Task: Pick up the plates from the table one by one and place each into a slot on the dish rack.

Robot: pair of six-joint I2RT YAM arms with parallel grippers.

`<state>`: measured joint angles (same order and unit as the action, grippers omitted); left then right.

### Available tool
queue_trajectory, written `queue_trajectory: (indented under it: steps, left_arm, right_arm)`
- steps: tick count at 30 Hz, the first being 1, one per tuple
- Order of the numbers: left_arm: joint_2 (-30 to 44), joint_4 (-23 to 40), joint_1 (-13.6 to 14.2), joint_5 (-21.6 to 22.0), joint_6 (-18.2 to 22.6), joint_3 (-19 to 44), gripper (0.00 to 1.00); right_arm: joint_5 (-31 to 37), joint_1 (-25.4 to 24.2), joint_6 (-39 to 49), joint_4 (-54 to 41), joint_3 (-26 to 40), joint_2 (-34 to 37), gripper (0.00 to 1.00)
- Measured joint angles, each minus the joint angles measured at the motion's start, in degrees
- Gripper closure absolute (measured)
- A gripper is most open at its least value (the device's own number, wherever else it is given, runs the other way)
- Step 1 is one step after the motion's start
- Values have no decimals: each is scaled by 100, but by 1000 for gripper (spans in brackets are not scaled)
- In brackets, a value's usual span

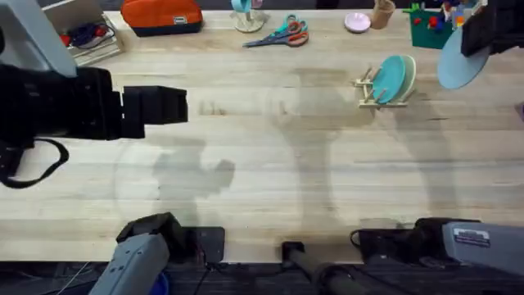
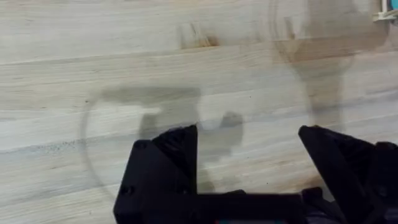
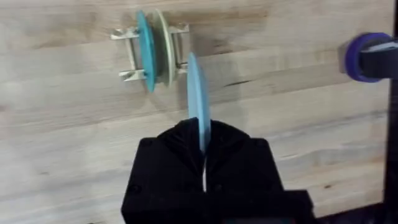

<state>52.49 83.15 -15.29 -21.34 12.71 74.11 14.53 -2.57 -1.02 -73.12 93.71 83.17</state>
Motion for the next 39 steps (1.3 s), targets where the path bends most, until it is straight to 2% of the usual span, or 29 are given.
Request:
queue_trajectory:
  steps: [11,18,31,39]
  left_arm:
    - [0,2,0,0,0,0,7]
    - [0,4,0,0,-2,0,6]
    - [0,4,0,0,0,0,7]
    - [0,4,0,0,0,0,7]
  right_arm:
    - [-483,-196,46,175,0,354,971]
    - [-499,-394,129,228,0,580,970]
    - [-516,-415,214,712,2,693,970]
    - [-516,-415,236,742,2,1143,970]
